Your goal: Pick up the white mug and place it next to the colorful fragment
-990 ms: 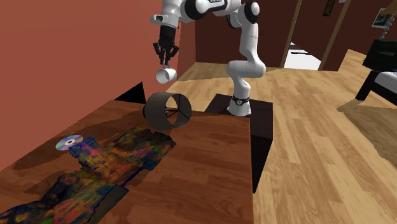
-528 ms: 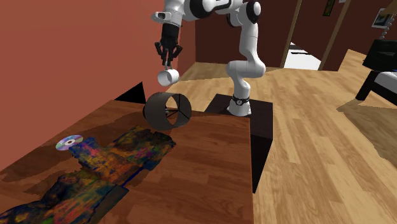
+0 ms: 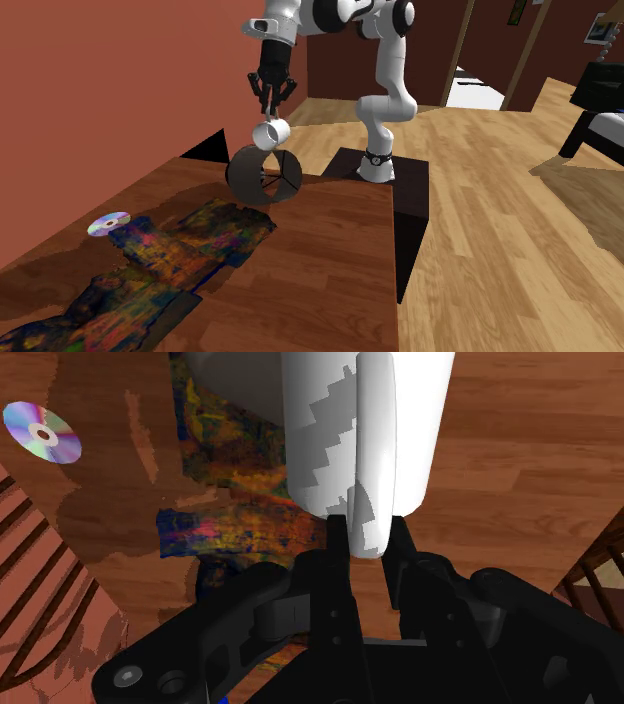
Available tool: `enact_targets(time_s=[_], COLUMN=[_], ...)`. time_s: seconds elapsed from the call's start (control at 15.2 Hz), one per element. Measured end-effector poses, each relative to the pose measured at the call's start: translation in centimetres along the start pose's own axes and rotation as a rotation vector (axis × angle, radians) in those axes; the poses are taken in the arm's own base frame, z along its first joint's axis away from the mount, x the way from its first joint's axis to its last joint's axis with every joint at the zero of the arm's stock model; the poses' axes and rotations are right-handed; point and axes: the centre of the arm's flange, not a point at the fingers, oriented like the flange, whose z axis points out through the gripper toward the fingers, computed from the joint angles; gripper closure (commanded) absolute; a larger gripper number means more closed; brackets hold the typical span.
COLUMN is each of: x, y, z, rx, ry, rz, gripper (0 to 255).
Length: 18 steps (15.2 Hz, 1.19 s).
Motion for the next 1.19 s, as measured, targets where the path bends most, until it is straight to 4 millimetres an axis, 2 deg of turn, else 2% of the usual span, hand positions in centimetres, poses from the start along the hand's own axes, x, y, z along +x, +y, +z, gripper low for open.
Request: enact_targets(time_s=[0.92,1.19], x=[14.3,18.6], y=[-9.9,-13.6], z=[4.9,6.0], rx=[-0.001,0.000], ry=[-0.001,0.000], rz=[0.001,0.000], gripper=[255,255])
